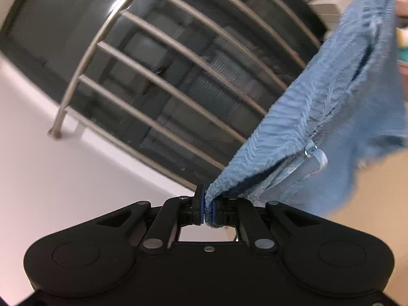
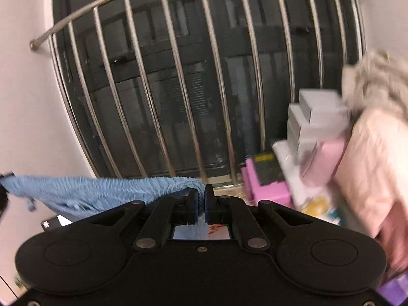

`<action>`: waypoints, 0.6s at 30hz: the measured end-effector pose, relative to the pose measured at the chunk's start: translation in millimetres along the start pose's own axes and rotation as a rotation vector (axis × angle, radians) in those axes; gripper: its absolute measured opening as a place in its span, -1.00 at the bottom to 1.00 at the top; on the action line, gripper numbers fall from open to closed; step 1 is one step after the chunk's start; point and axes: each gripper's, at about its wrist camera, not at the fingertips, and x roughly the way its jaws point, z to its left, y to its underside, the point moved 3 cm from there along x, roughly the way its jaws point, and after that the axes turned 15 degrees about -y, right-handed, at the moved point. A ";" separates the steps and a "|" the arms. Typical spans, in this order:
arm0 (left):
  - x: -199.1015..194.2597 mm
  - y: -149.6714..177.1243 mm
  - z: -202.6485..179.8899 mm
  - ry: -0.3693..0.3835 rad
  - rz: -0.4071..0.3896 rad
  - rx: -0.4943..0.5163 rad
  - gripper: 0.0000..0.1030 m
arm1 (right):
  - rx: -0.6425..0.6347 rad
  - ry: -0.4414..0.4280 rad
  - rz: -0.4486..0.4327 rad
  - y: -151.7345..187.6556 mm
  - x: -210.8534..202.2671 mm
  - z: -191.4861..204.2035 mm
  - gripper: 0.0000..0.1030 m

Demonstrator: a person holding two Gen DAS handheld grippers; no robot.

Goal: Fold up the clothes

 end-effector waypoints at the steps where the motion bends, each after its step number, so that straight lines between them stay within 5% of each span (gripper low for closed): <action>1: -5.1 0.0 2.2 0.021 -0.003 0.026 -0.88 | -0.026 0.011 0.021 -2.4 -0.9 4.6 -0.93; 7: -26.9 23.4 -29.1 0.073 -0.031 0.186 -0.88 | -0.130 0.066 0.121 15.0 -3.5 32.1 -0.93; 18: -26.3 71.2 -52.9 0.123 -0.016 0.224 -0.88 | -0.138 0.073 0.206 50.1 5.1 33.7 -0.93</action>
